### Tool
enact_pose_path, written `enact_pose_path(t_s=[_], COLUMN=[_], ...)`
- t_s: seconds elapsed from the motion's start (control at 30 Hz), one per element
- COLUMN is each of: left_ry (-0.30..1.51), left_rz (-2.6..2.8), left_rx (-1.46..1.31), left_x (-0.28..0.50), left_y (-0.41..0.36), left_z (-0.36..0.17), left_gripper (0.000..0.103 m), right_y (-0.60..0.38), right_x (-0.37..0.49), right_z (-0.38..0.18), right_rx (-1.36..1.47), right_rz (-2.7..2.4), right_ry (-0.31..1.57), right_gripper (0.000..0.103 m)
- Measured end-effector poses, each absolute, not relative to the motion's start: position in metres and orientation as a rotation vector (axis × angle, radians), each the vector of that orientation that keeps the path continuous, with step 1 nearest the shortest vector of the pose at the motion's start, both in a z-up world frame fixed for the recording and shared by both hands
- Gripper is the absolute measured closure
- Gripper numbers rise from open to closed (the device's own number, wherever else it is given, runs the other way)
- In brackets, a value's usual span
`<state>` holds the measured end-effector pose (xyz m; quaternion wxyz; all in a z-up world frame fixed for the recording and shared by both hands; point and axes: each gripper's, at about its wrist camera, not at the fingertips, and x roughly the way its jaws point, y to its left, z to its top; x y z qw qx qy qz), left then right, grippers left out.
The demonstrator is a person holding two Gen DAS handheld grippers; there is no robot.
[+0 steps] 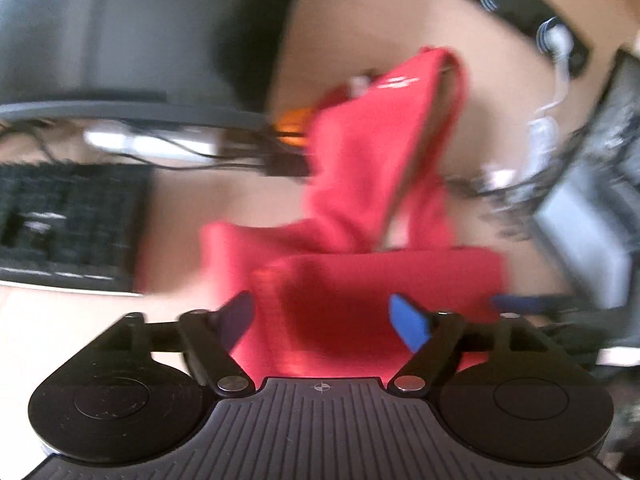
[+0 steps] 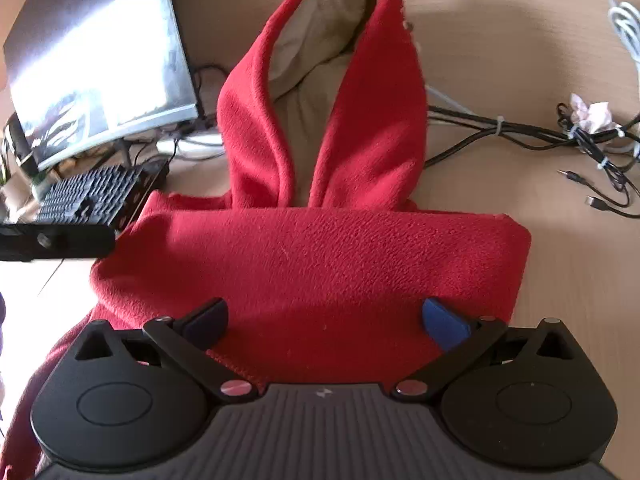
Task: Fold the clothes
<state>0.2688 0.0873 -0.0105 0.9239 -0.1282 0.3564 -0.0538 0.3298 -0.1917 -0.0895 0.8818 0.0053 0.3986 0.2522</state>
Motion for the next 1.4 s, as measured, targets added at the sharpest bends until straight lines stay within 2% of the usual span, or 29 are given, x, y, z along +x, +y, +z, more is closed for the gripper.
enact_pose_path(t_s=[0.07, 0.17, 0.3, 0.37, 0.43, 0.63, 0.77, 0.97, 1.17, 1.4], left_ry=[0.726, 0.748, 0.865, 0.858, 0.863, 0.857, 0.821, 0.737, 0.795, 0.723], left_rz=[-0.157, -0.190, -0.104, -0.099, -0.085, -0.061, -0.050, -0.038, -0.018, -0.095], left_rx=[-0.317, -0.345, -0.334, -0.344, -0.335, -0.201, -0.150, -0.077, -0.042, 0.121], left_x=[0.270, 0.277, 0.292, 0.293, 0.294, 0.292, 0.280, 0.221, 0.155, 0.059], left_y=[0.086, 0.080, 0.081, 0.080, 0.077, 0.058, 0.049, 0.048, 0.065, 0.071], left_z=[-0.006, -0.009, -0.035, -0.038, -0.039, -0.043, -0.037, -0.006, -0.008, -0.007], left_gripper=[0.009, 0.008, 0.008, 0.006, 0.003, 0.000, 0.000, 0.000, 0.000, 0.000], right_y=[-0.197, -0.215, -0.224, -0.217, -0.218, -0.224, -0.230, -0.248, -0.264, -0.264], right_x=[0.327, 0.316, 0.312, 0.322, 0.328, 0.337, 0.311, 0.243, 0.166, 0.060], right_z=[-0.083, -0.069, -0.070, -0.087, -0.097, -0.096, -0.078, -0.056, -0.054, -0.052], right_rx=[0.017, 0.054, -0.055, -0.161, -0.152, -0.146, -0.171, -0.235, -0.216, -0.283], right_rz=[0.554, 0.496, 0.329, 0.278, 0.294, 0.350, 0.366, 0.324, 0.158, 0.180], right_ry=[0.831, 0.756, 0.707, 0.769, 0.786, 0.793, 0.731, 0.673, 0.705, 0.686], right_gripper=[0.000, 0.000, 0.000, 0.000, 0.000, 0.000, 0.000, 0.000, 0.000, 0.000])
